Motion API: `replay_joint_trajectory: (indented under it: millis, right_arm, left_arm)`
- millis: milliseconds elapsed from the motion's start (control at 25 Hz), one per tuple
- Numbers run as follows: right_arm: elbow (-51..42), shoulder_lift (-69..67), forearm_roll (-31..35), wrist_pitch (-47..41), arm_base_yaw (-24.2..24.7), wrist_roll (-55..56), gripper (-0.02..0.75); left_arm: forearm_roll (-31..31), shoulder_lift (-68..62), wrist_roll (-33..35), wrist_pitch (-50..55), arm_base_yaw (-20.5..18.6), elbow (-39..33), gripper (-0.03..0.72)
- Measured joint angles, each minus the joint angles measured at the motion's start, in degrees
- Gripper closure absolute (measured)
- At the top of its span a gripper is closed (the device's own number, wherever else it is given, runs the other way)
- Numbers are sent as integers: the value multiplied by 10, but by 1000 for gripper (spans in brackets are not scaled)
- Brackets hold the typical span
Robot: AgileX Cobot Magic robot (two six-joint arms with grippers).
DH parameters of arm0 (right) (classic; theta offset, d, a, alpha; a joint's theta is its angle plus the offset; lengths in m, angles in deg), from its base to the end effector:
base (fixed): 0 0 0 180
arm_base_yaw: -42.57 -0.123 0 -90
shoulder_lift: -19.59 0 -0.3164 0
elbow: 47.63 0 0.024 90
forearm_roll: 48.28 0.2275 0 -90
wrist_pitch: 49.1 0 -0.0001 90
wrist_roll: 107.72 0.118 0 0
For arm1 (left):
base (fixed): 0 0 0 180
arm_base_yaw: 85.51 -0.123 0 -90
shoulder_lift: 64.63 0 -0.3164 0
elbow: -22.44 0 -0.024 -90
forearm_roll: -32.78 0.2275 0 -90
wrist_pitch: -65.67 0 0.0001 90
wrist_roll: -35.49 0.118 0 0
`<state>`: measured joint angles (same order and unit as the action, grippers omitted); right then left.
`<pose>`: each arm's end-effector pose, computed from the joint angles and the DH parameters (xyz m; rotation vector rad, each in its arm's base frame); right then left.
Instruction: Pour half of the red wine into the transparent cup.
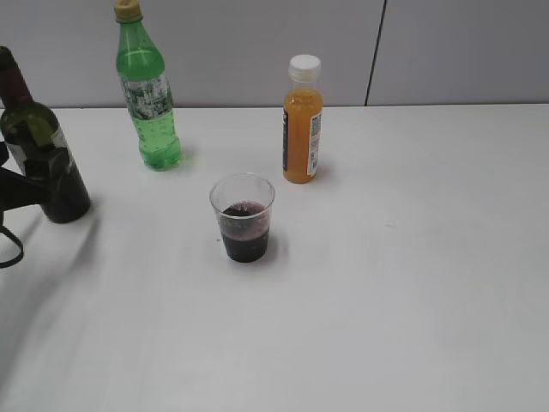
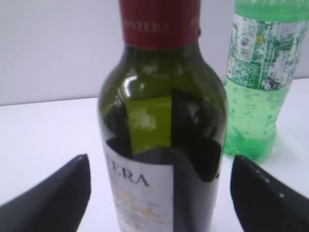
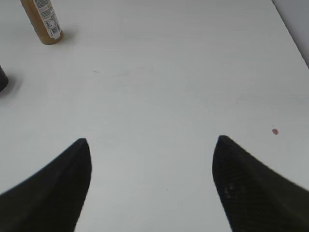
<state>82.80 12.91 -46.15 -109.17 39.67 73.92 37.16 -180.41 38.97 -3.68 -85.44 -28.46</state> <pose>-0.0329 0.0021 0.2538 -0.0238 2.0308 0.0943 0.3301 -0.0088 0.1768 0.1289 1.6945 0.0038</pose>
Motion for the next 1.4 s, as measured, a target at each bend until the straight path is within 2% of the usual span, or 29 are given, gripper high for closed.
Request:
replay_joint_trajectory:
  millis: [320, 480, 680, 840, 1000, 1240, 1400]
  right_arm:
    - [0, 0, 0, 0, 0, -1, 150]
    - [0, 0, 0, 0, 0, -1, 150]
    - [0, 0, 0, 0, 0, 0, 150]
    - [0, 0, 0, 0, 0, 0, 150]
    - [0, 0, 0, 0, 0, 0, 150]
    - [0, 0, 0, 0, 0, -1, 150]
    - [0, 0, 0, 0, 0, -1, 150]
  left_arm:
    - [-9, 113, 13, 6, 0, -95, 19]
    - [-12, 207, 13, 117, 0, -98, 30]
    - [-15, 336, 13, 415, 0, -47, 43]
    - [-17, 414, 13, 712, 0, 43, 53]
    - [-37, 462, 13, 935, 0, 111, 59]
    - [-123, 507, 13, 1173, 0, 145, 62]
    - [-128, 553, 13, 1247, 0, 145, 62]
